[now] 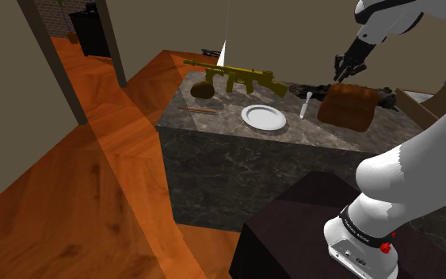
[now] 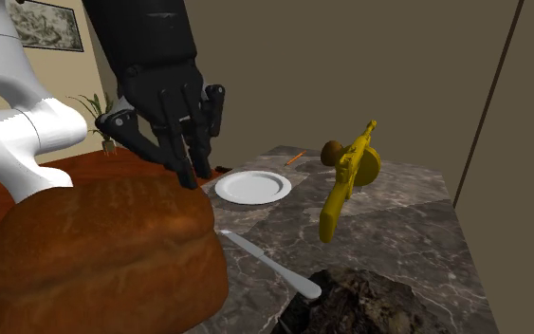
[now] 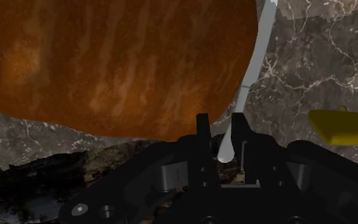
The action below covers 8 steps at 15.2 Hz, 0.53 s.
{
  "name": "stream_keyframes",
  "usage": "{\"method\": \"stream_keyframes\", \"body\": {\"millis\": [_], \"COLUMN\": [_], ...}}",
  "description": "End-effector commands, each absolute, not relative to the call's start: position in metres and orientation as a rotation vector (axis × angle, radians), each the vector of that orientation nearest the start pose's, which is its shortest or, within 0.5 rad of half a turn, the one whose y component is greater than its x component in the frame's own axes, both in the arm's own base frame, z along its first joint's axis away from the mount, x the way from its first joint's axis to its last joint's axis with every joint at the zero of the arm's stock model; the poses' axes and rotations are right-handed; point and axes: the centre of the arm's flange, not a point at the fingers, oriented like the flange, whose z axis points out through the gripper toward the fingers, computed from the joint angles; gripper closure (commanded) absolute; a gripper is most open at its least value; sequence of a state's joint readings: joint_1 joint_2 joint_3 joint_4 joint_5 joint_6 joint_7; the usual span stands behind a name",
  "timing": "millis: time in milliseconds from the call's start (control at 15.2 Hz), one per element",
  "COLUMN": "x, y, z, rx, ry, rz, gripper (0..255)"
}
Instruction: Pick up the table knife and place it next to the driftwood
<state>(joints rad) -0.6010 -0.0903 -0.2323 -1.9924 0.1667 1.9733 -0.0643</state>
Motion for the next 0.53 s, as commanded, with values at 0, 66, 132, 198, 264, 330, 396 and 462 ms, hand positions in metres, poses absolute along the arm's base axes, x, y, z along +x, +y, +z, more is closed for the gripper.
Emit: {"method": "stream_keyframes", "body": {"millis": [0,66,132,198,264,330,396,462], "x": [0.3687,0.3688,0.3681,0.3677,0.3674,0.3672,0.3676,0.3676], "y": [-0.3938,-0.3939,-0.3940,-0.3938,-0.3936,-0.3937,-0.3938,-0.3938], "z": [0.5047,0.5046,0.5046,0.5043,0.5049,0.5049,0.5079,0.5079], "rx": [-2.749,-2.749,-2.749,-2.749,-2.749,-2.749,-2.751,-2.751], "ry": [1.209,1.209,1.209,1.209,1.209,1.209,1.209,1.209], "rz": [-0.199,-0.199,-0.199,-0.199,-0.199,-0.199,-0.209,-0.209], "gripper": [255,255,255,255,255,255,255,0]}}
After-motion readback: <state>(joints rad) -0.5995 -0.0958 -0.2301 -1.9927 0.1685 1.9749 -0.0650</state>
